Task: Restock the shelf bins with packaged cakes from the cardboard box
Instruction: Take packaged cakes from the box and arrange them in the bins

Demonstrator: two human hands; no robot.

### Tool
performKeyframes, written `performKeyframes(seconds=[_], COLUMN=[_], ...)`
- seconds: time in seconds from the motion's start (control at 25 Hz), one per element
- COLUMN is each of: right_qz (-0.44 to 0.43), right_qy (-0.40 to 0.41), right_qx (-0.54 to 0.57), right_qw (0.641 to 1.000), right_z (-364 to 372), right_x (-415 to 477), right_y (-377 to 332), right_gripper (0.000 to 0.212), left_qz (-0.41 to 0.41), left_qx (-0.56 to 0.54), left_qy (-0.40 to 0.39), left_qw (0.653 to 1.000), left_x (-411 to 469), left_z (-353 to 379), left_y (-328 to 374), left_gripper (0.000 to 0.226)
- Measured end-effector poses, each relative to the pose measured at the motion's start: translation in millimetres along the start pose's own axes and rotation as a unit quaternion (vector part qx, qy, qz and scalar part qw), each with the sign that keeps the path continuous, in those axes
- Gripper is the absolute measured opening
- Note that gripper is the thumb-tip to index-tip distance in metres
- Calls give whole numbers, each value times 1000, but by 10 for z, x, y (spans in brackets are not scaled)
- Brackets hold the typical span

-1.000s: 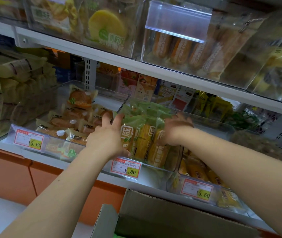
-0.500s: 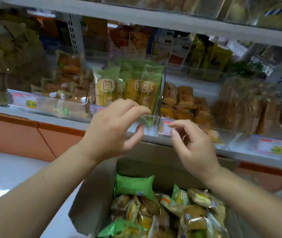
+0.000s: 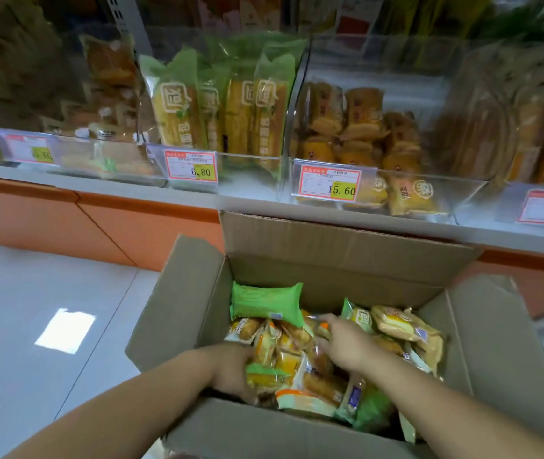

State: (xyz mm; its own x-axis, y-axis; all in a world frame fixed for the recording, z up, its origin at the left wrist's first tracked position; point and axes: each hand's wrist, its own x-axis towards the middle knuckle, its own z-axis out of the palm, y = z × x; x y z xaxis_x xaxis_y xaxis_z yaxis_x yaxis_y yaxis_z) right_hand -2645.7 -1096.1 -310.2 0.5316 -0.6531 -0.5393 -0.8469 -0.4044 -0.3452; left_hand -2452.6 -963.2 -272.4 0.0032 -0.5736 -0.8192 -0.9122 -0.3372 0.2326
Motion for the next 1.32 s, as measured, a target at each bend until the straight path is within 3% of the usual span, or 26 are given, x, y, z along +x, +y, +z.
performKeyframes(seconds=[0.12, 0.24, 0.36, 0.48, 0.56, 0.72, 0.8, 0.92, 1.04, 1.12, 1.16, 1.24, 1.32], right_qz=[26, 79, 122, 82, 37, -41, -98, -146, -173, -204, -217, -226, -222], right_qy=[6, 1, 50, 80, 98, 14, -18, -24, 39, 68, 76, 66, 37], right_qx=[200, 352, 396, 422, 508, 700, 720, 667, 517, 382, 345, 332, 344], right_qw=[979, 933, 909, 899, 855, 713, 686, 730, 837, 899, 910, 913, 912], right_z=[-16, 86, 183, 49, -177, -710, -850, -875, -829, -772, -728, -641, -644], right_x=[266, 493, 580, 451, 268, -154, -325, -502, -576, -598, -610, -640, -671], right_y=[-351, -560, -609, -595, -506, -203, -39, 114, 90, -20, -71, -107, -96], right_gripper=[72, 71, 58, 37, 34, 52, 58, 66, 52, 44, 45, 50, 50], left_qz=[-28, -29, -25, -17, -8, -17, -10, 4, 5, 19, 32, 54, 59], left_qx=[-20, -145, -287, -345, -390, -470, -517, -592, -639, -603, -572, -535, -531], left_qy=[21, 54, 62, 65, 60, 49, 64, 89, 117, 108, 100, 98, 124], left_qw=[999, 988, 955, 936, 919, 881, 854, 801, 760, 790, 813, 838, 836], left_x=[-27, -46, -52, -38, -25, -73, -137, -206, -255, -265, -261, -215, -150], left_z=[-135, -251, -274, -257, -254, -318, -399, -575, -691, -705, -690, -641, -611], left_y=[-11, -74, -158, -182, -168, -87, -31, -12, 2, 59, 105, 190, 189], left_gripper=[65, 54, 54, 50, 43, 22, 28, 34, 34, 56, 63, 63, 59])
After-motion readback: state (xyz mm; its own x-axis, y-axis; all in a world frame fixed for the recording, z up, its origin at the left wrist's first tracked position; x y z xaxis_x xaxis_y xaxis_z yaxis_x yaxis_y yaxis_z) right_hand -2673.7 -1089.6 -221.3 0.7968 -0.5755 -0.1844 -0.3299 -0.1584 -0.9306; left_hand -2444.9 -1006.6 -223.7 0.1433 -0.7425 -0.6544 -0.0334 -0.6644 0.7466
